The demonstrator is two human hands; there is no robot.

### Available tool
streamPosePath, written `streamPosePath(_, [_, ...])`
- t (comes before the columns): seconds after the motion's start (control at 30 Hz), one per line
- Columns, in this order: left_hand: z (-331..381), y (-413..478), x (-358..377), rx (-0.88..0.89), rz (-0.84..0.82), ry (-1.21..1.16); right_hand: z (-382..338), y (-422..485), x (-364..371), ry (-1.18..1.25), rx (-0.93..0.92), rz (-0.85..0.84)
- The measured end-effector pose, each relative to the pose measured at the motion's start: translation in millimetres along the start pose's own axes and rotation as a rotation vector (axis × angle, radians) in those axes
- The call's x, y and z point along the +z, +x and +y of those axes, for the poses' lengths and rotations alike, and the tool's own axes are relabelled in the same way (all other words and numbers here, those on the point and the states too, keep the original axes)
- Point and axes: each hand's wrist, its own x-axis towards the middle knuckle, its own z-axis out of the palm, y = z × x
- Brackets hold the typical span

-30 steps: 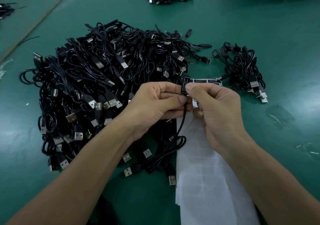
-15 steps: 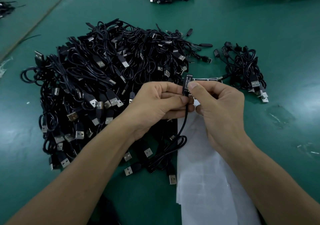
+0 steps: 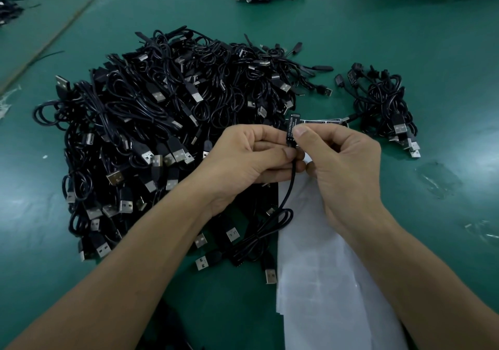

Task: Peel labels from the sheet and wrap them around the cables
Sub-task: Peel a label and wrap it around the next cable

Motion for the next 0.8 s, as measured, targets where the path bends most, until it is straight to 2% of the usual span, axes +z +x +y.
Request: streamPosePath(0.8, [1.3,0.2,0.5,0.003,-0.011,-0.008,-2.6,0.8,-1.2,-0.041,-0.012,0.008])
